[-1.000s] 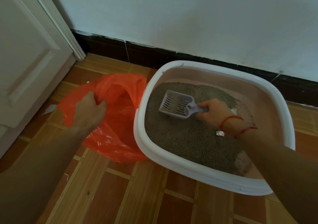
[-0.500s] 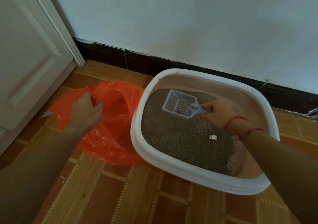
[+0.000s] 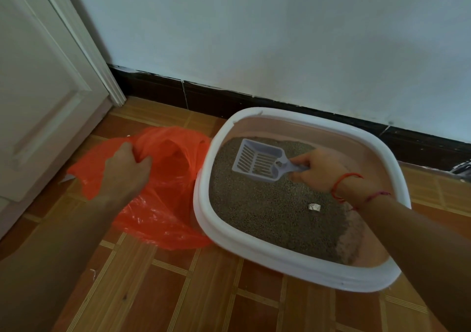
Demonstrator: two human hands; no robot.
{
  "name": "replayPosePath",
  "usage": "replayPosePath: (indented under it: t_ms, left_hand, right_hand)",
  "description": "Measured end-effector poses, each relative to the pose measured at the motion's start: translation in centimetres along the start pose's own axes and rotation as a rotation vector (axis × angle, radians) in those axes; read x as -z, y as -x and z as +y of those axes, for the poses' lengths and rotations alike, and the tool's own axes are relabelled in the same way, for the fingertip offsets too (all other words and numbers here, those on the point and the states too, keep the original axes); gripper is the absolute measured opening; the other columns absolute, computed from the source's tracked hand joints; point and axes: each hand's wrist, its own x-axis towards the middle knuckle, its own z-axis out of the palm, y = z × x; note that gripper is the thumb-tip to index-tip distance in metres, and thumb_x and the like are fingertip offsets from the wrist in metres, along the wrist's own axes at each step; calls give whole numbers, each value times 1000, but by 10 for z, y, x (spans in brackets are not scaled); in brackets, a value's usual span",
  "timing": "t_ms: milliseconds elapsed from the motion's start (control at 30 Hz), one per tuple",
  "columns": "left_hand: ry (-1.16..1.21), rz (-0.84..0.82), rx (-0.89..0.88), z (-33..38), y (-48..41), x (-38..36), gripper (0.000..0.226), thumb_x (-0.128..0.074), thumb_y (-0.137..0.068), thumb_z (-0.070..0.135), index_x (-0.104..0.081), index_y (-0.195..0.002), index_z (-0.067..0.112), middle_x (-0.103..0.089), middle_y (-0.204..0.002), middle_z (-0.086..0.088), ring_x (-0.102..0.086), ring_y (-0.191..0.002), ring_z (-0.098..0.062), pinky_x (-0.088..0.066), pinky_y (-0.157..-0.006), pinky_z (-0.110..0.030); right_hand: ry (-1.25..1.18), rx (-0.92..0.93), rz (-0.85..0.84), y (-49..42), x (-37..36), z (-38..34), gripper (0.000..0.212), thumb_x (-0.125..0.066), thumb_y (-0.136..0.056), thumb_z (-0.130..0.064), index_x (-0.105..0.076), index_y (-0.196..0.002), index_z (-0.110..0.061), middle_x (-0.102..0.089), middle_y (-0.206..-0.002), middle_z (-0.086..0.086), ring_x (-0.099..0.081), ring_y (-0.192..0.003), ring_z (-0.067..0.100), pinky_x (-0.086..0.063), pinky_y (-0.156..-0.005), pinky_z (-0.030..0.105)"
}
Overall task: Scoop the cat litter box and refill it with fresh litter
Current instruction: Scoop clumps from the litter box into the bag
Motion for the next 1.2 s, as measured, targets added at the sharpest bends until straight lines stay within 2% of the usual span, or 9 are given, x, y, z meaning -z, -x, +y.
replayPosePath:
  t_ms: [133, 200, 300, 467, 733, 867, 967, 1067, 1200]
  left_hand:
    - [19, 3, -3, 3, 0, -2, 9, -52, -97, 14, -49, -97, 5, -51, -80, -6, -49, -60, -18, -37, -49, -27]
    - [34, 0, -8, 4, -1, -2, 8, -52, -97, 14, -50, -99, 7, -53, -82, -7, -50, -60, -18, -39, -49, -27]
    - [31, 19, -17, 4, -3, -2, 10, -53, -96, 14, -49, -91, 6, -48, -75, -3, -45, -58, -16, -33, -49, -26]
    - [37, 21, -40, 2, -8, 1, 13, -53, -94, 17, -51, -88, 5, -51, -77, -4, -48, -63, -18, -36, -51, -29]
    - [-4, 28, -55, -16, -16, 14, 15, -53, -93, 14, -48, -81, 6, -53, -76, -4, -51, -69, -22, -41, -59, -36]
    - [-11, 24, -41, -22, -18, 14, 21, -52, -96, 17, -45, -77, 13, -47, -73, 5, -44, -64, -13, -30, -53, -27]
    - [26, 30, -16, -23, -19, 14, 29, -48, -101, 28, -45, -74, 17, -49, -73, 5, -44, -62, -9, -29, -51, -24]
    - [56, 30, 27, -25, -20, 13, 32, -43, -103, 33, -50, -80, 12, -52, -76, 2, -47, -62, -10, -32, -50, -21]
    - [110, 9, 55, -34, -20, 10, 36, -40, -104, 35, -58, -98, 5, -61, -87, -7, -59, -76, -25, -47, -65, -39]
  right_hand:
    - [-52, 85, -44, 4, 9, -21, 27, -65, -89, -23, -68, -116, -30, -51, -60, -21, -48, -43, -6, -31, -38, 4]
    - [-70, 133, -78, 3, 10, -32, 27, -68, -87, -22, -70, -112, -31, -55, -63, -23, -50, -49, -8, -33, -48, 3]
    - [-81, 195, -163, -2, 5, -50, 27, -71, -83, -22, -72, -109, -31, -64, -75, -21, -56, -67, -2, -45, -71, 21]
    - [101, 260, -215, -22, -11, -92, 26, -66, -86, -24, -72, -111, -25, -72, -95, -4, -65, -83, 13, -55, -79, 31]
    - [337, 298, -43, -62, -34, -160, 26, -68, -84, -28, -66, -108, -17, -66, -90, 2, -63, -78, 18, -58, -77, 35]
    - [403, 318, 5, -67, -38, -186, 19, -61, -88, -27, -64, -102, -14, -61, -83, 3, -60, -72, 19, -57, -73, 35]
    - [438, 367, -32, -60, -49, -202, 14, -57, -91, -26, -61, -89, -13, -62, -79, 3, -59, -69, 19, -55, -69, 34]
    - [501, 470, -58, -48, -62, -214, 12, -55, -93, -22, -61, -95, -12, -55, -79, 2, -57, -72, 21, -52, -68, 33]
    - [554, 556, -71, -35, -69, -221, 17, -62, -91, -29, -61, -95, -13, -46, -78, 2, -59, -81, 24, -44, -64, 32]
